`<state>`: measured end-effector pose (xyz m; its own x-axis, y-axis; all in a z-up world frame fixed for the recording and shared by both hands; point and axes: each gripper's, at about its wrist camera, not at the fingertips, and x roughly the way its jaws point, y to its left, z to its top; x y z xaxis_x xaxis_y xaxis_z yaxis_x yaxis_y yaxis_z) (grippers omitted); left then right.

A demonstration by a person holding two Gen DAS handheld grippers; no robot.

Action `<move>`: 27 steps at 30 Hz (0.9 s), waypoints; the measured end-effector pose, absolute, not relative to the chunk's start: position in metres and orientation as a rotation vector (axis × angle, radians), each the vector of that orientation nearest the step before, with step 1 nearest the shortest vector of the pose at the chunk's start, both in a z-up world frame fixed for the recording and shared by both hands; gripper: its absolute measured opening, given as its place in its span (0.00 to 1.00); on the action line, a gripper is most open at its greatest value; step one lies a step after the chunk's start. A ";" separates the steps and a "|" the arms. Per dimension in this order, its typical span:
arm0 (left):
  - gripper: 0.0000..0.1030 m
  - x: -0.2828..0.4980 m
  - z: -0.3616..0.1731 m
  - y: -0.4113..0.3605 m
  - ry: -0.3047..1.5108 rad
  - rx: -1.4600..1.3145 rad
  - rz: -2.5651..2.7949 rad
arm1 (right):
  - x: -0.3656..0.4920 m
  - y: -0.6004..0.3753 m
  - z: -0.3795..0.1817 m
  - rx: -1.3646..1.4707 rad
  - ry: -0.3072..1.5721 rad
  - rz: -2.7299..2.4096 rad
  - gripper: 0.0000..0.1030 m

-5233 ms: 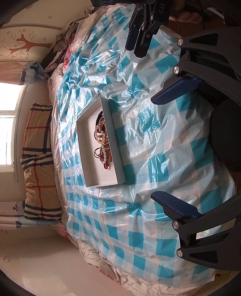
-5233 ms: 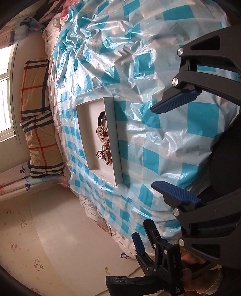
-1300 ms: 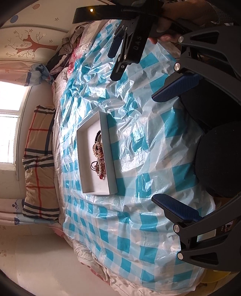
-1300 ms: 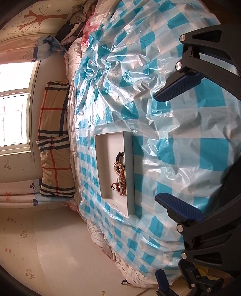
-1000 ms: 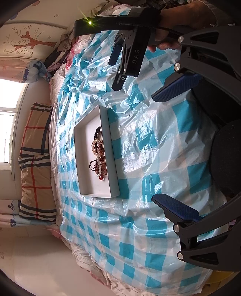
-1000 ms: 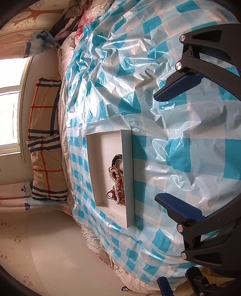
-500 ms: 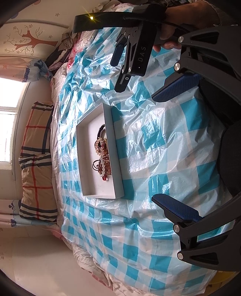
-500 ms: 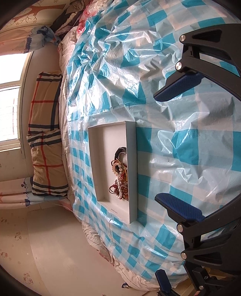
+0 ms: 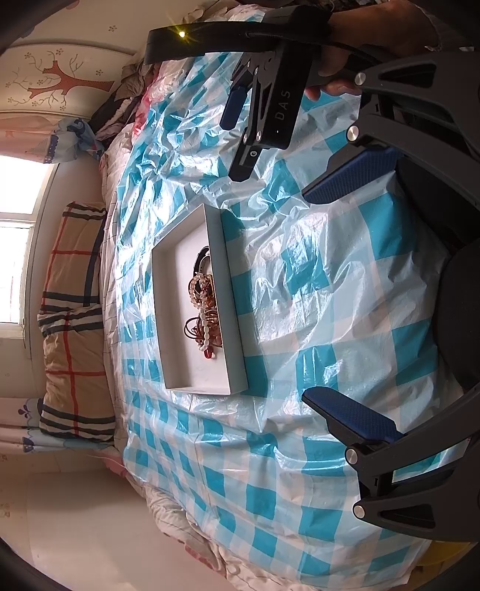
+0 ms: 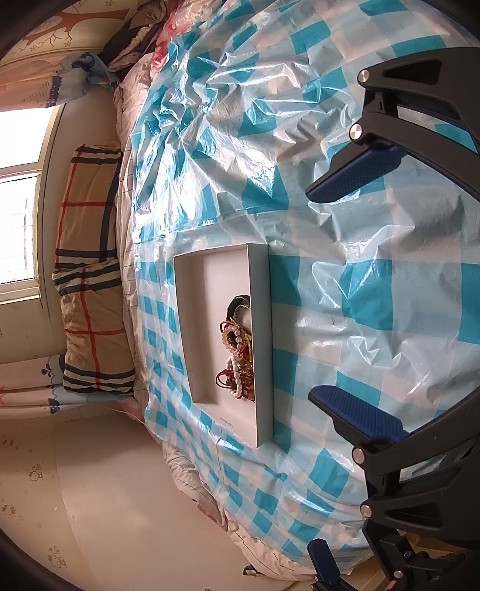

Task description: Organize jewelry

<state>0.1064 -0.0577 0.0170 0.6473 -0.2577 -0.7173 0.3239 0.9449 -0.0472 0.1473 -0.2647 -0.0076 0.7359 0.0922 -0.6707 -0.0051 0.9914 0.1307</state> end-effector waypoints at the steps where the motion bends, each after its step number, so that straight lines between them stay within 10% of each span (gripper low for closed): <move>1: 0.92 0.107 0.016 -0.058 0.803 0.089 -0.331 | 0.148 -0.265 -0.008 0.124 0.744 0.054 0.92; 27: 0.92 0.148 -0.008 -0.071 0.826 0.048 -0.320 | 0.190 -0.266 -0.032 0.083 0.760 0.075 0.92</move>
